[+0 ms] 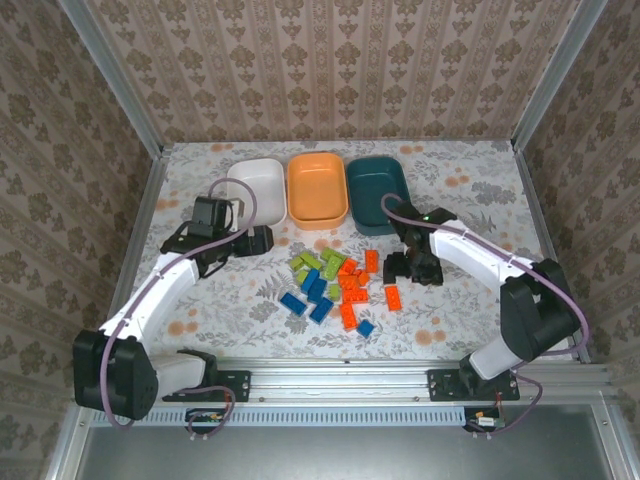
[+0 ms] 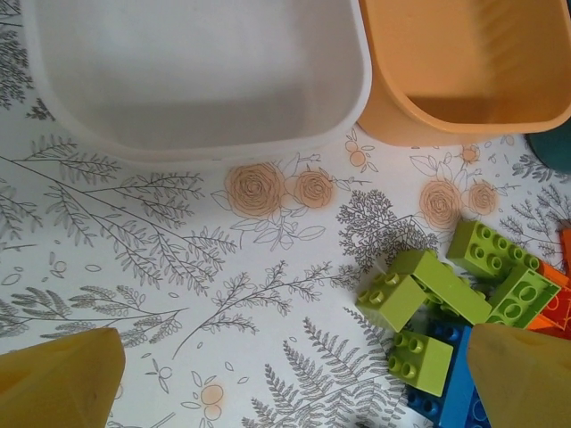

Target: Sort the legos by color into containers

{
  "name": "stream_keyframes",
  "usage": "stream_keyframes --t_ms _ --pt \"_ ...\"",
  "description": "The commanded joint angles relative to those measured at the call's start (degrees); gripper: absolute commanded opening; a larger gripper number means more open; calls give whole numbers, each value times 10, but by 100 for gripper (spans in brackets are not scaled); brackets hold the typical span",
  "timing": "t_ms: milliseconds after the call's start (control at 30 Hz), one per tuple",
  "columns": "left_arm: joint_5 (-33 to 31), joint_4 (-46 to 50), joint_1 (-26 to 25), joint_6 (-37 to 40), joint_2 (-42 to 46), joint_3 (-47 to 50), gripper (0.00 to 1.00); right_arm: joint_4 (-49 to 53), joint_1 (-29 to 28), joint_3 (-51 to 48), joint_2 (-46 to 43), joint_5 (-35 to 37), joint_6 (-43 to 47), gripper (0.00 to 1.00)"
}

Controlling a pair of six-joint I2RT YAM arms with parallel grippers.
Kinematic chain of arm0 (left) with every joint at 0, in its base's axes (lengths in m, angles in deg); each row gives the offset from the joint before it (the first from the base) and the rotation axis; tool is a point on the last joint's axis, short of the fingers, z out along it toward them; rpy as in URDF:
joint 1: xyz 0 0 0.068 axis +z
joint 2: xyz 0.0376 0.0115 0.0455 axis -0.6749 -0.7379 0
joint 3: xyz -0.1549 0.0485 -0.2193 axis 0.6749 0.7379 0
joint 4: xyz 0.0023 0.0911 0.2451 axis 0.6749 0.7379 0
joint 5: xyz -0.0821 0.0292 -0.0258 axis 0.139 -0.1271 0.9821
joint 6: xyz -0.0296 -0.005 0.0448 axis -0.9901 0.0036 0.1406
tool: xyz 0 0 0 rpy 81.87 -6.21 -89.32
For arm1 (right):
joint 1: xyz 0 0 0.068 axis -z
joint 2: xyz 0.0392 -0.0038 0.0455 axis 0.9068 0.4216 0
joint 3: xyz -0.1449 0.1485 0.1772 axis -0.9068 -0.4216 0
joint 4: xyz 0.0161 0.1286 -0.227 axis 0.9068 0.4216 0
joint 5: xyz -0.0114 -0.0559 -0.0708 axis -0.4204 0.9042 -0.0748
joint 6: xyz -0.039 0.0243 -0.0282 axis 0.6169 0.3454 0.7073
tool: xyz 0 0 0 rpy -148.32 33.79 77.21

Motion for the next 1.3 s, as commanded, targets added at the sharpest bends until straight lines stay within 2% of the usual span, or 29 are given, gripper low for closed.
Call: stream_keyframes --t_ms 0,233,400,567,800,1100,1267 --pt "16 1 -6 -20 3 6 100 -27 -25 -9 19 15 -22 81" --pt "14 3 -7 -35 4 11 100 -64 -61 -20 71 29 -31 68" --pt "12 2 -7 -42 8 15 100 -81 -67 -34 92 40 -43 63" --pt "14 2 -8 -47 10 17 100 -89 -67 -45 100 57 -52 56" --pt "15 -1 -7 -49 8 13 100 -103 -68 -56 108 60 -56 51" --pt "15 -1 -9 -53 6 15 100 -107 -67 -58 109 57 -58 37" --pt "14 -5 -8 -57 5 18 100 -102 -68 -54 100 58 -59 34"
